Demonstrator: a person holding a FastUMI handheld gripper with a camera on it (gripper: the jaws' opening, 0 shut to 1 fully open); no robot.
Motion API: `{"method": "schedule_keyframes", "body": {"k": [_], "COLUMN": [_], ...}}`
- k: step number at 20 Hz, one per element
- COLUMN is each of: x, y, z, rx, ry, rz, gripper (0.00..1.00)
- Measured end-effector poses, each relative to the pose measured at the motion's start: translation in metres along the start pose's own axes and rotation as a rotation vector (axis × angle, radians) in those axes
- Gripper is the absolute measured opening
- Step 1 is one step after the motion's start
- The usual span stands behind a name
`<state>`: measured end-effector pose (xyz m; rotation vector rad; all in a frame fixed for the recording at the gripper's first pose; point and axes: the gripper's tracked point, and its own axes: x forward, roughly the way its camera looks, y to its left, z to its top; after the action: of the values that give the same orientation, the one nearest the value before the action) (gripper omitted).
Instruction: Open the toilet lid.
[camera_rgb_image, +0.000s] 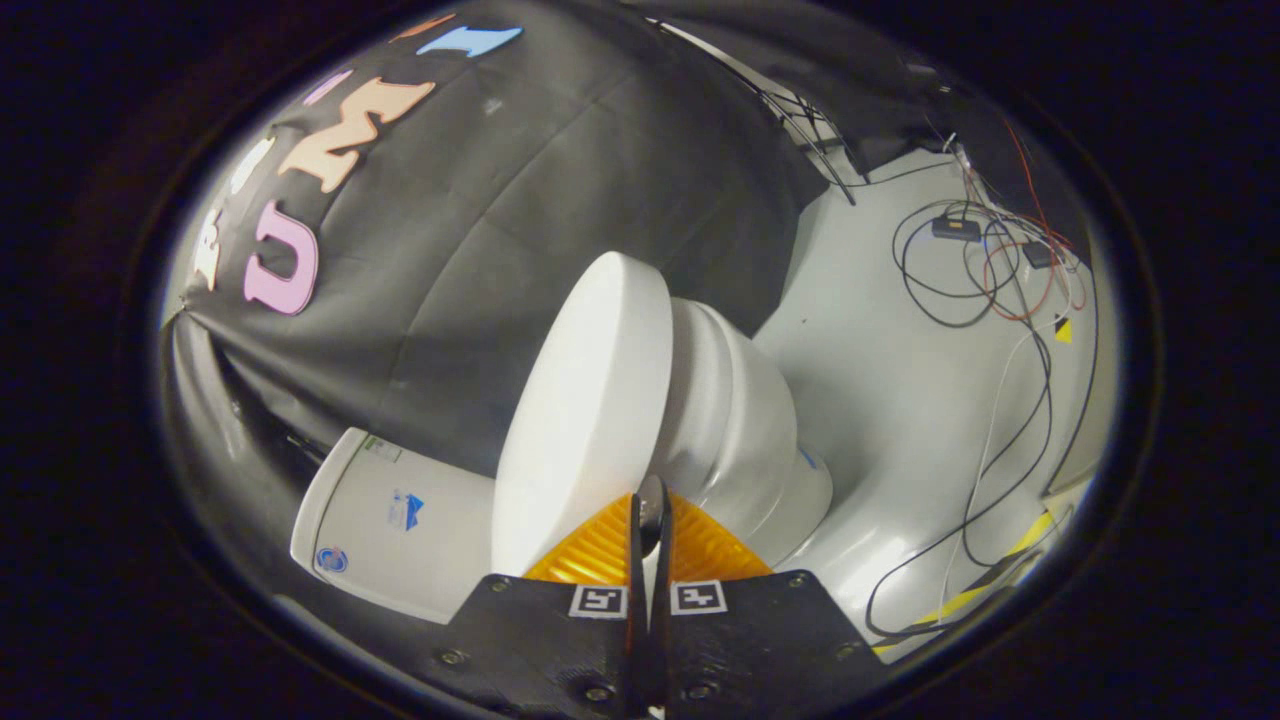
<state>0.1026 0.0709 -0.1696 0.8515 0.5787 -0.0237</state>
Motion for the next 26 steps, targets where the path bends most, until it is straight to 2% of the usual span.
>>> {"method": "schedule_keyframes", "body": {"k": [7, 12, 22, 26], "x": [-0.018, -0.031, -0.047, -0.053], "y": [0.035, 0.061, 0.102, 0.116], "z": [0.009, 0.013, 0.016, 0.017], "rx": [-0.078, -0.086, -0.162, -0.23], "ry": [-0.04, -0.063, -0.107, -0.118], "rz": [0.028, 0.075, 0.096, 0.096], "gripper": [0.01, 0.01, 0.01, 0.01]}}
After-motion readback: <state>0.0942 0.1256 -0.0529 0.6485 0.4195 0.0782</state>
